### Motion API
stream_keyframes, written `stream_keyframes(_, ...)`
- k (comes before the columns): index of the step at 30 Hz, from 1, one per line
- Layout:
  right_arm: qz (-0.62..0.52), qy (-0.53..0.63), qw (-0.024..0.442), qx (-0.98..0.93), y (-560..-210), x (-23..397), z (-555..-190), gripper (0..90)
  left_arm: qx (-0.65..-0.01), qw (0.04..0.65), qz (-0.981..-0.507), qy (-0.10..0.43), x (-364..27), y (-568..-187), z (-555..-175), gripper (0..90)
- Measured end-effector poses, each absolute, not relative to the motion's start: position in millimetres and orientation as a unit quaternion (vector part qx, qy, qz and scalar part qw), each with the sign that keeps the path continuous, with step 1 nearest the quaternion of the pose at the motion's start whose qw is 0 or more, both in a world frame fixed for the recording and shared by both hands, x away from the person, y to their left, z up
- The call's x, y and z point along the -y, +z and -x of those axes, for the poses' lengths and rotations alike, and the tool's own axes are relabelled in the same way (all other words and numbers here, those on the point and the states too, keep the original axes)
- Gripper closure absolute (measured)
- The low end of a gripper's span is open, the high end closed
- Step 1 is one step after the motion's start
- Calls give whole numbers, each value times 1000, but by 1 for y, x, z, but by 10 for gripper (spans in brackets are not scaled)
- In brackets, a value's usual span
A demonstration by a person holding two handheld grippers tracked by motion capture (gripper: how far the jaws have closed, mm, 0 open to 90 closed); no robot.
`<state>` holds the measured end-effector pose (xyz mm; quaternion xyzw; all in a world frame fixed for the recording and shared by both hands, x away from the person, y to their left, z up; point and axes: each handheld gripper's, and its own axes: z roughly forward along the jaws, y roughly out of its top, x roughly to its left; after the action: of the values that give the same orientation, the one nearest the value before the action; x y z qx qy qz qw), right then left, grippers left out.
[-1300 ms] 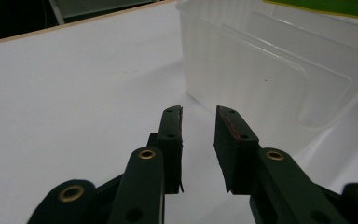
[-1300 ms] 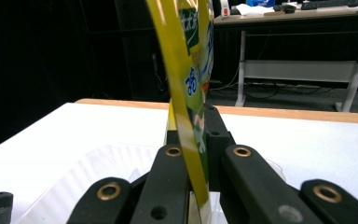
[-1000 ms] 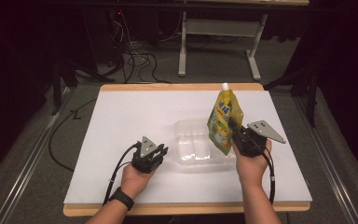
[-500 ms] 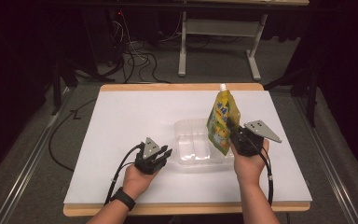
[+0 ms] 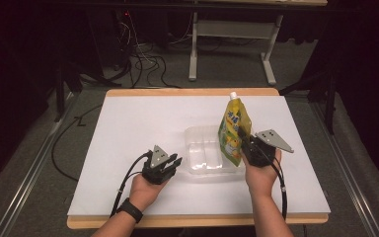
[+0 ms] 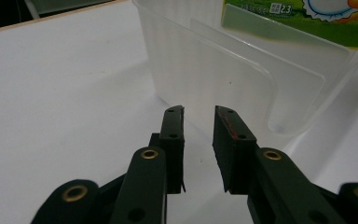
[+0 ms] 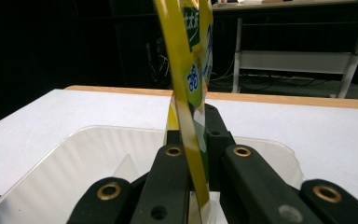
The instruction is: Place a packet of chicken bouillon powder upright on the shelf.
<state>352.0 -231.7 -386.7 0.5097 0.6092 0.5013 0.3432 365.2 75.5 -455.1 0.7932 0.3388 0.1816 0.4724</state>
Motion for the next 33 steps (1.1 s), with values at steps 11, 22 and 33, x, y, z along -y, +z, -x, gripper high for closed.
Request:
stream_keyframes(11,-502,505,347,-610,-392,230,-351,900,-340,473,-792,181,-76,-455,-366,740)
stream_keyframes(22,-502,510,343,-608,-398,230,-350,900,-343,475,-791,180,-77,-455,-365,740)
stream_keyframes(33,-502,506,335,-616,-404,228,-345,890,-342,475,-790,181,-77,-455,-365,739)
